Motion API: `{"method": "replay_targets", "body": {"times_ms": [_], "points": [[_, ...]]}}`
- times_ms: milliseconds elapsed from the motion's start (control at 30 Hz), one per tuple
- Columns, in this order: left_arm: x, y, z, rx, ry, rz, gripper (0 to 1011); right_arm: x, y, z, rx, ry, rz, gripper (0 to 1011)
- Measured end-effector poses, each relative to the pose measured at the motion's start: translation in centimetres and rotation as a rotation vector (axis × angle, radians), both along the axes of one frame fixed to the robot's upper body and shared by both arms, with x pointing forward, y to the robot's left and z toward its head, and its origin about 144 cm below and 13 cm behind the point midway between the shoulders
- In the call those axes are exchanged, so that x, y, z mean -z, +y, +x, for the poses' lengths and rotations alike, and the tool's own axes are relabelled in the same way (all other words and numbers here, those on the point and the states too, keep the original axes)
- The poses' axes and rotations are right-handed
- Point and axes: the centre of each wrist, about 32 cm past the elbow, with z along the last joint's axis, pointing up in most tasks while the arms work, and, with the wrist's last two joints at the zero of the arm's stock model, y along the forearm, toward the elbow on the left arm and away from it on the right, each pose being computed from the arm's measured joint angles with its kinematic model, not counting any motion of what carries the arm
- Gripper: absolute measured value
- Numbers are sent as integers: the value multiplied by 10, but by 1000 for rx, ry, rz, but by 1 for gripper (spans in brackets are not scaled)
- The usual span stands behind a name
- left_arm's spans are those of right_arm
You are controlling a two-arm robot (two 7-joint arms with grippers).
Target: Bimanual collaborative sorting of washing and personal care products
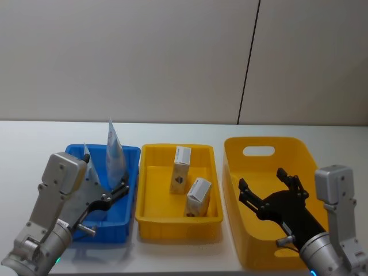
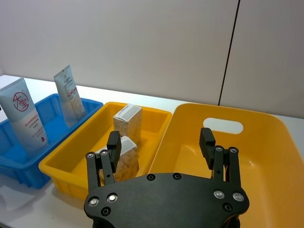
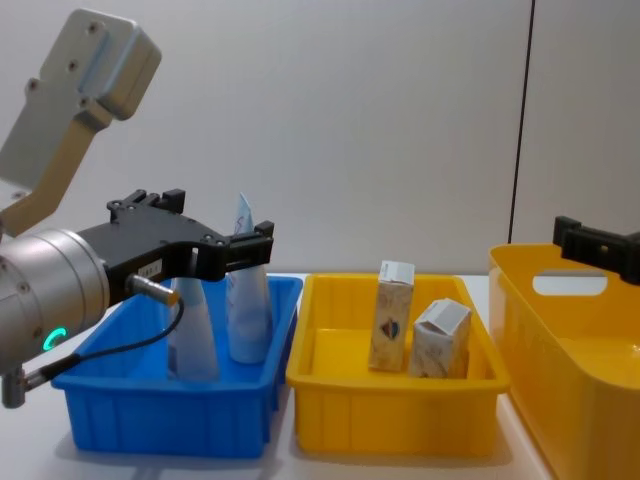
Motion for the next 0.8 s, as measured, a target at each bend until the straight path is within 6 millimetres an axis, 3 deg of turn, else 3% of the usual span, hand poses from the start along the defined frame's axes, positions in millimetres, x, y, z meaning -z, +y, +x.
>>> {"method": "replay_targets", "body": {"times_ms": [800], "points": [[0,0,0,0,0,0,1001,-7,6,9,-17,29,-12,1003]]}}
